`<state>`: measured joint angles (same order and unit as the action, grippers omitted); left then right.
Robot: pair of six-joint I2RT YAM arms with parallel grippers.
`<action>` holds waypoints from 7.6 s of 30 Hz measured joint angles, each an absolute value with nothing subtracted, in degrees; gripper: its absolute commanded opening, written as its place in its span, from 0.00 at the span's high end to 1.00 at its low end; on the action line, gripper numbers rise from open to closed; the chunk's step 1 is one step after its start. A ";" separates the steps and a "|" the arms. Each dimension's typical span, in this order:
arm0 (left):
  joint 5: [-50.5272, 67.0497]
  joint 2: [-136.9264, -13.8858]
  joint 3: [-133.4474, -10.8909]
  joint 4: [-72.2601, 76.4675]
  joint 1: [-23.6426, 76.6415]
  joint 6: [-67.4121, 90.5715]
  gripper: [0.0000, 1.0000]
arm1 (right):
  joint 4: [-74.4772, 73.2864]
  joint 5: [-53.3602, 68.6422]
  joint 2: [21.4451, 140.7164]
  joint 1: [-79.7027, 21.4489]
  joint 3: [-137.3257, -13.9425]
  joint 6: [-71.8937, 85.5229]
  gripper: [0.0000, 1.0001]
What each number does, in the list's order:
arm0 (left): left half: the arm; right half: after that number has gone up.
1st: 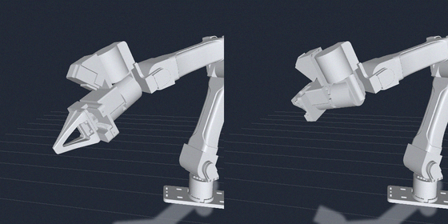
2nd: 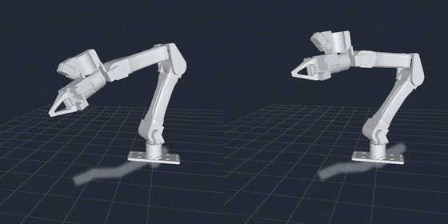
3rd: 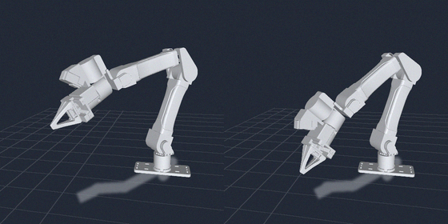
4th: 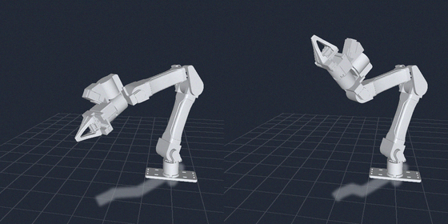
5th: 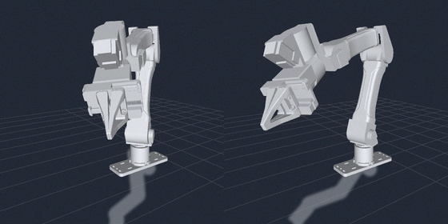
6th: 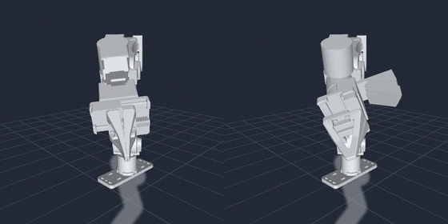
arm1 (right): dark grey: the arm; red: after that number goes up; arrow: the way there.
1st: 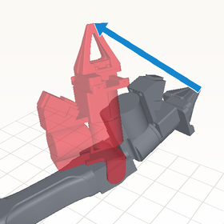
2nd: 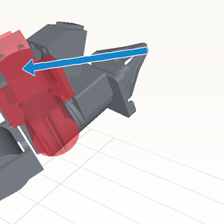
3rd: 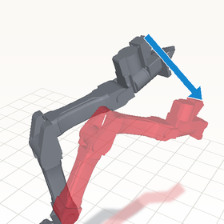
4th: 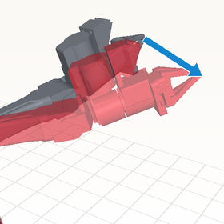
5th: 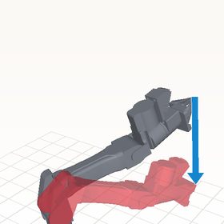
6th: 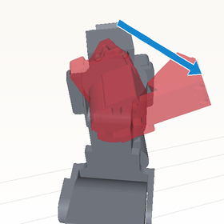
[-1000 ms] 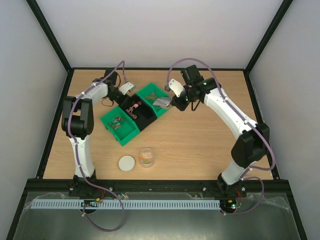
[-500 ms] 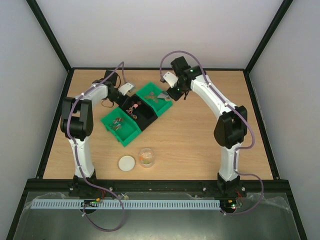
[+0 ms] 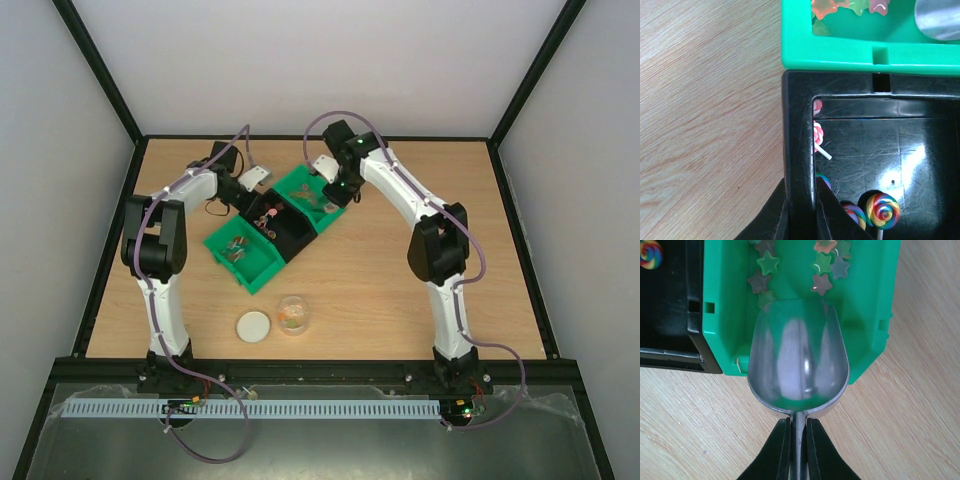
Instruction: Pack the candies
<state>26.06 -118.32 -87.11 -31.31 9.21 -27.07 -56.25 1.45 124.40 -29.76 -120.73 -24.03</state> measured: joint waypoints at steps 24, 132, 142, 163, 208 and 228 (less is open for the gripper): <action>25.43 -118.04 -86.70 -30.96 10.24 -27.16 0.98 | -56.80 -1.61 131.57 -30.13 -126.87 -21.87 0.99; 28.12 -122.83 -94.15 -36.47 8.71 -29.98 0.98 | -39.53 49.21 71.00 -26.20 -54.33 -66.92 0.99; 28.27 -122.83 -93.76 -35.31 8.78 -29.08 0.98 | -42.39 38.41 74.94 -34.96 -58.19 -66.00 0.99; 28.47 -122.10 -91.90 -32.69 8.82 -28.86 0.98 | -42.28 24.99 81.47 -42.39 -63.51 -58.85 0.99; 25.91 -121.58 -89.60 -31.68 9.34 -29.69 0.82 | -34.76 27.49 82.96 -28.10 -74.41 -36.38 0.99; 25.26 -121.16 -89.17 -31.62 9.47 -31.35 0.94 | -47.79 5.87 118.04 -24.71 -114.63 -21.85 0.99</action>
